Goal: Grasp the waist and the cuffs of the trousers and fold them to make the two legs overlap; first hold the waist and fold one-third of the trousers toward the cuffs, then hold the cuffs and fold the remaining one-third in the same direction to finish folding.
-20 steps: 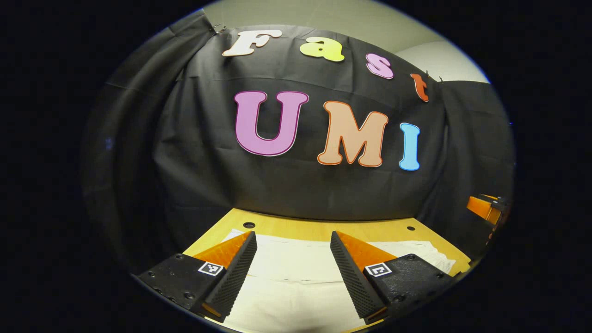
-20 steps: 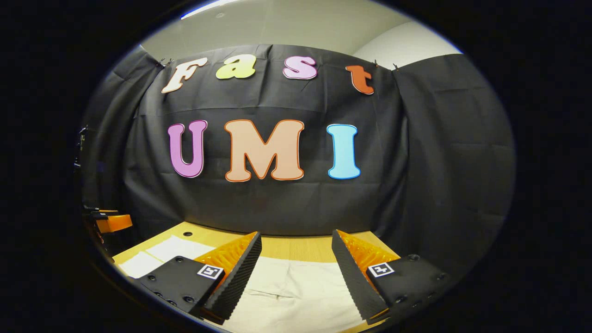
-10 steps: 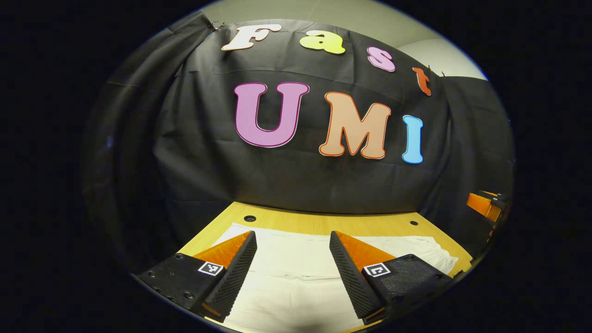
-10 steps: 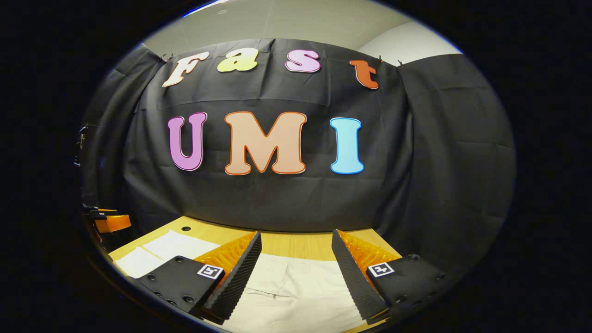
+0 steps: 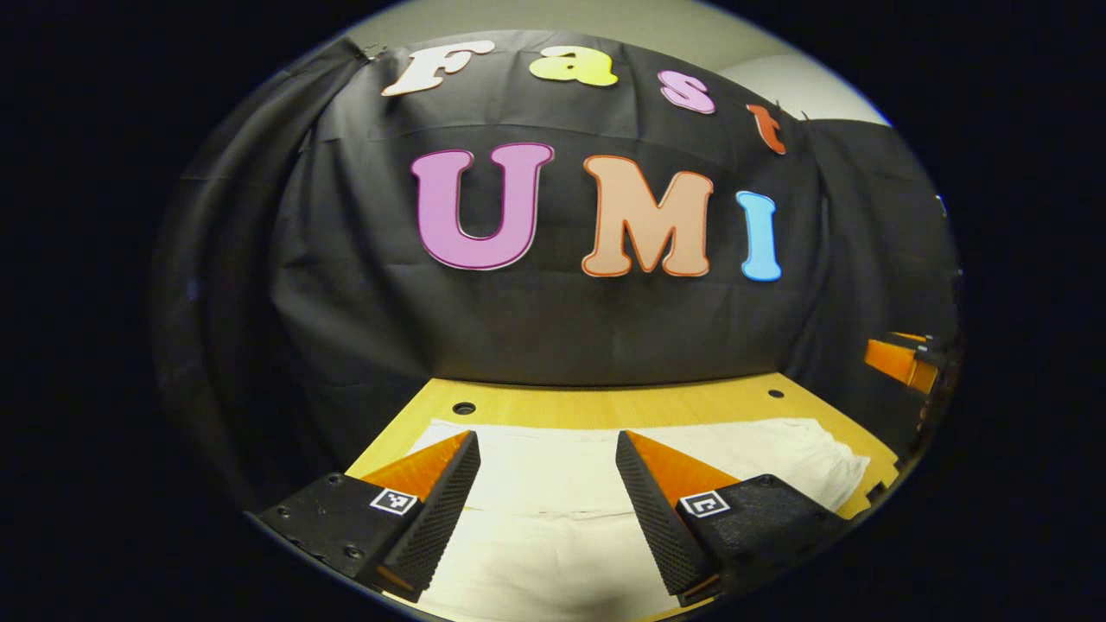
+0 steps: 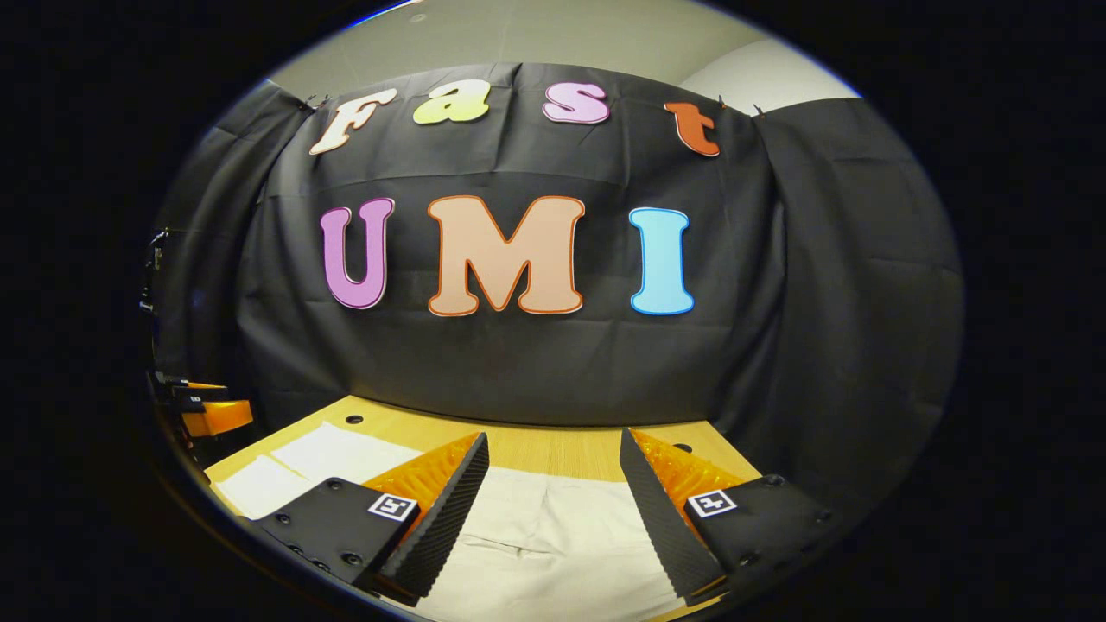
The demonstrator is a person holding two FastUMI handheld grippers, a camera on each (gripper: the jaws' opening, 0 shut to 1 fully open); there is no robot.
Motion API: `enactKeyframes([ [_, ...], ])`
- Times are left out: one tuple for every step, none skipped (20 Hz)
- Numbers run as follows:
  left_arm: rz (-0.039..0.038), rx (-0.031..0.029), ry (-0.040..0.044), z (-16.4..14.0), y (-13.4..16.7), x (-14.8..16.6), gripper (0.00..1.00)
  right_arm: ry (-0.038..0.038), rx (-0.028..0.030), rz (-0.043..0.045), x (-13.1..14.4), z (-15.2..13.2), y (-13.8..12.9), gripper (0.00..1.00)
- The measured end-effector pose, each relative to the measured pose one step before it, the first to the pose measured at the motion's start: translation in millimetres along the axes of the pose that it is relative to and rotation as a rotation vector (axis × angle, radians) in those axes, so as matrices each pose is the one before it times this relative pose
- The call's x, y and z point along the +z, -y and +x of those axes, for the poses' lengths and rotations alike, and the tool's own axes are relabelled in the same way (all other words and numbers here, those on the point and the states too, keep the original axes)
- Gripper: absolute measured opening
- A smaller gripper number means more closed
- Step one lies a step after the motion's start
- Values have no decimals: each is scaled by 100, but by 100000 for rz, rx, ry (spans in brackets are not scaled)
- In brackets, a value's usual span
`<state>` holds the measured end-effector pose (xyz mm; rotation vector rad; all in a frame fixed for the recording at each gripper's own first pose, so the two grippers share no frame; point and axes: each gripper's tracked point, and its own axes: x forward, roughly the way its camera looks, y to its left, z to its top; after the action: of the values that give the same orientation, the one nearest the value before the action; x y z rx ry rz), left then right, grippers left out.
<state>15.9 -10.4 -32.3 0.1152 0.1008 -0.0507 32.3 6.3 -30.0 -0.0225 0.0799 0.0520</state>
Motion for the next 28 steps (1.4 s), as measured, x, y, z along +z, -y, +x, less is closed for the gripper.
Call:
enactKeyframes([
  [1998, -2564, -1571, -111, 149, -680, 94, -412, -116, -288, -157, -63, 117, 98],
  [2087, -4064, -2611, -212, 308, -754, 94, -535, -316, -371, -212, -79, 157, 98],
  [1501, -3761, -2344, -78, 446, -752, 94, -545, -93, -240, -283, -178, 60, 98],
  [1376, -4337, -3151, -44, 538, -900, 94, -706, 249, -344, -301, -172, 13, 98],
  [1105, -4421, -3709, -196, 574, -906, 94, -770, -187, -503, -398, -137, 86, 98],
  [539, -4499, -3342, -177, 489, -876, 94, -924, -424, -585, -245, -174, 196, 98],
  [723, -4802, -3726, -53, 482, -1005, 94, -973, -404, -633, -509, -357, 135, 98],
  [1486, -4204, -3735, -205, 161, -781, 94, -940, -620, -673, -423, -379, 174, 98],
  [2467, -4153, -3432, -154, 211, -889, 94, -858, -630, -467, -412, -337, 117, 98],
  [3380, -3759, -3304, -70, 288, -813, 94, -1071, -362, 194, -403, -363, 73, 98],
  [3721, -3719, -3656, 197, 371, -1067, 94, -1370, -614, 584, -660, -322, 164, 98],
  [3689, -4023, -4602, 90, 200, -1113, 94, -1284, -879, 752, -460, -309, 96, 98],
  [3852, -4714, -4724, -86, 202, -1115, 94, -1084, -1241, 739, -559, -246, 108, 98],
  [4641, -4644, -4106, -115, 346, -1116, 94, -1101, -1503, 780, -456, -297, 126, 99],
  [5284, -4257, -4132, 135, 383, -1123, 94, -1051, -1423, 711, -436, -288, 167, 98],
  [5239, -4375, -4393, 194, 342, -1073, 95, -1000, -1533, 433, -298, -268, 133, 98],
  [4589, -4508, -4020, 157, 436, -1112, 95, -773, -1404, 73, -344, -221, 128, 98],
  [4230, -5102, -4059, 367, 548, -1412, 95, -472, -1144, -317, -151, -289, 95, 98],
  [3439, -4285, -3551, 295, 487, -1023, 95, -313, -1125, -672, -289, -145, -7, 98],
  [3148, -3363, -3270, 331, 156, -1032, 95, -513, -1059, -688, -102, -206, 96, 98],
  [2837, -2952, -3160, 340, 132, -1269, 94, -536, -1043, -474, -210, -242, 99, 98],
  [2141, -2569, -3135, 554, 393, -1079, 94, -437, -849, -34, -139, -216, 43, 98],
  [1574, -3192, -3332, 380, 471, -1174, 94, -463, -642, 196, -263, -161, -41, 98],
  [1754, -3345, -4000, 355, 599, -1187, 93, -640, -582, 266, -102, -126, -160, 98],
  [2313, -2026, -4211, 232, 402, -1227, 92, -444, -610, 47, -232, -117, -83, 99],
  [2406, -1106, -3442, 202, 403, -1194, 92, -291, -585, -161, -104, -190, -55, 98],
  [1721, 61, -2296, 47, 254, -927, 92, -308, -666, -276, -190, -22, 48, 98],
  [925, -71, -1753, 301, 20, -776, 92, -295, -550, -275, 18, -34, -5, 98],
])
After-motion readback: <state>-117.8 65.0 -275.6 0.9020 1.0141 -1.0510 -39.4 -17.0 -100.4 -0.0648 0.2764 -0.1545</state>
